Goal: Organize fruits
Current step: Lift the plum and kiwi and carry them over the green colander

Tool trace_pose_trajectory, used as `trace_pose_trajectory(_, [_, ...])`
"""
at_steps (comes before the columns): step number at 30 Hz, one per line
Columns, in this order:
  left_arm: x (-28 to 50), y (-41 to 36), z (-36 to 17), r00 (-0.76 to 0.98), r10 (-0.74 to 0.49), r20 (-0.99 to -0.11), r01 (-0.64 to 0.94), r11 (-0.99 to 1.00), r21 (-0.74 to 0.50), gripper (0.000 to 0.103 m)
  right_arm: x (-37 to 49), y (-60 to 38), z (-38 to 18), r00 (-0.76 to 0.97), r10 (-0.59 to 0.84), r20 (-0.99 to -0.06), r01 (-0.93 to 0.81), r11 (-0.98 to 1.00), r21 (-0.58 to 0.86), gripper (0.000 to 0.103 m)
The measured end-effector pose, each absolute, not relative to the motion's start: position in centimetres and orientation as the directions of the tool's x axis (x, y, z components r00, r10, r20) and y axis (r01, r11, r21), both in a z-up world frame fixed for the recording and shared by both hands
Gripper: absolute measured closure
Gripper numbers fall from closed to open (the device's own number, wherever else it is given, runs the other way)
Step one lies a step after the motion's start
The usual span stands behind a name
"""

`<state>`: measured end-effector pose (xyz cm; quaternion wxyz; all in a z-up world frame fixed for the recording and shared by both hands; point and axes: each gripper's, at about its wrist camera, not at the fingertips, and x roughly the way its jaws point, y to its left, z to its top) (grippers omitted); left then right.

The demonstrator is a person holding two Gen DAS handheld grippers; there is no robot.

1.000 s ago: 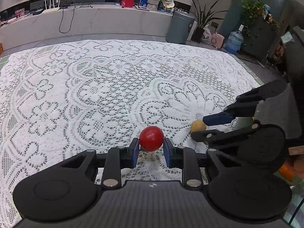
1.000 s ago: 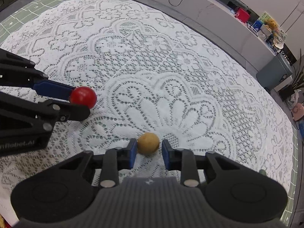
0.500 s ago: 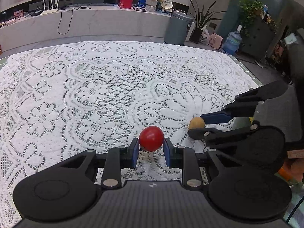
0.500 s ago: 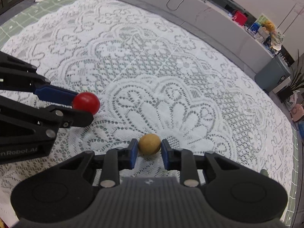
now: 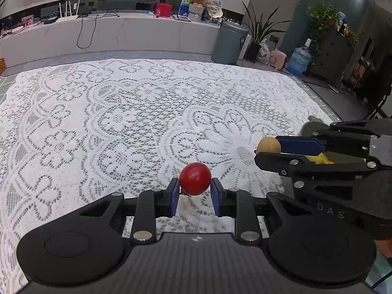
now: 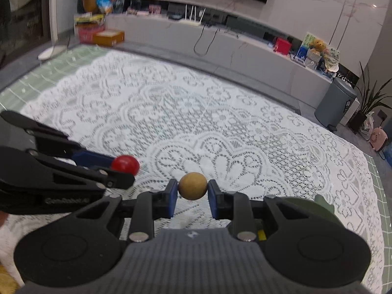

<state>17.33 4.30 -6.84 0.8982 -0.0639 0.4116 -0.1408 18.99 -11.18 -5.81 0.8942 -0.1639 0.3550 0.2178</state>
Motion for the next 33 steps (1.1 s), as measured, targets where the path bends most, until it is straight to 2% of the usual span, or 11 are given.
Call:
trace_pose_trajectory(12, [13.2, 1.2, -3.3, 0.660, -0.324, -0.678, 0.234, 0.946, -0.223, 0.073, 13.7, -16.0, -1.6, 0.711, 0.324, -0.624, -0.438, 0.899, -0.032, 0.080])
trace_pose_trajectory(23, [10.5, -5.0, 0.1, 0.677, -0.385, -0.628, 0.332, 0.920, -0.206, 0.073, 10.1, -23.7, 1.4, 0.759, 0.273, -0.592, -0.314, 0.949, 0.035, 0.080])
trace_pose_trajectory(33, [11.3, -10.2, 0.2, 0.635, -0.442, -0.634, 0.429, 0.884, -0.186, 0.073, 10.7, -28.8, 0.2, 0.742, 0.228, -0.630, -0.225, 0.971, 0.086, 0.080])
